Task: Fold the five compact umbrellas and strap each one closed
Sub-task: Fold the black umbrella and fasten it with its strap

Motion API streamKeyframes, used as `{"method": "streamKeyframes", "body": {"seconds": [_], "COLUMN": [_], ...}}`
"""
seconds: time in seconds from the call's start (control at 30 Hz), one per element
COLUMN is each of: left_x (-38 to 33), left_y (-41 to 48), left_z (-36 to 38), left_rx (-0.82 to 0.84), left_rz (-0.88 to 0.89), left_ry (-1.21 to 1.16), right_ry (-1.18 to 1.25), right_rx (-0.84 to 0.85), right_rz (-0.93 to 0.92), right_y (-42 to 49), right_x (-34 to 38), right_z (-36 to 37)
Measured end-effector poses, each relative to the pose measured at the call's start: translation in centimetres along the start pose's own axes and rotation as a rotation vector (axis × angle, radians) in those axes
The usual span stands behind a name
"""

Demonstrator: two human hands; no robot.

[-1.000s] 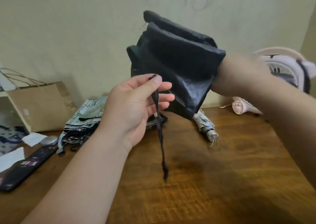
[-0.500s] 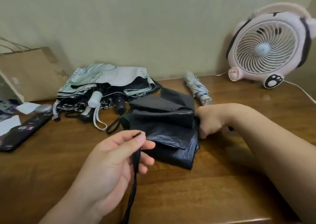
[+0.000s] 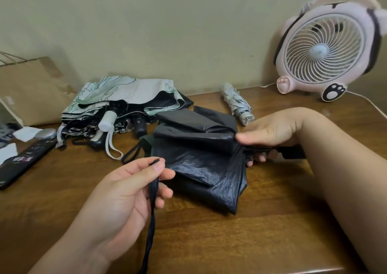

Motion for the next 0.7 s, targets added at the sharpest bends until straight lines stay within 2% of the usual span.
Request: {"method": "streamKeyframes", "body": {"seconds": [0.07, 0.17, 0.4, 0.57, 0.7], "left_x": [0.0, -0.1, -0.4, -0.9, -3.3], "left_y": [0.0, -0.1, -0.9, -0.3, 1.8], "left_z": [0.0, 0.1, -0.1, 0.4, 2.2], "left_rx": [0.002, 0.005, 0.024, 0.03, 0.085], "left_rz": [-0.001, 0.009, 0.048, 0.084, 0.148], "left_ry": [-0.002, -0.005, 0.036, 0.026, -0.005], "right_ry": [0.021, 0.064, -0.188, -0.29, -0.288], "right_rx": [-0.034, -0.112, -0.404, -0.534, -0.663], "right_rz": [-0.022, 0.037, 0.174, 0.094, 0.074], "right_y": [0.1, 0.4, 1.1, 2.0, 0.3], "right_x": [0.1, 0.0, -0.2, 0.8, 2.7], "right_z": [-0.1, -0.3, -0.3, 0.3, -2.5]}}
Point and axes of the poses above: each hand's wrist, its own y-axis towards the middle knuckle, its own z-axis out of the palm, x = y × z, the point moved 6 cm from there along y, towards the middle knuckle, and after that the axes turned 6 degrees about x, right-handed, at the moved point
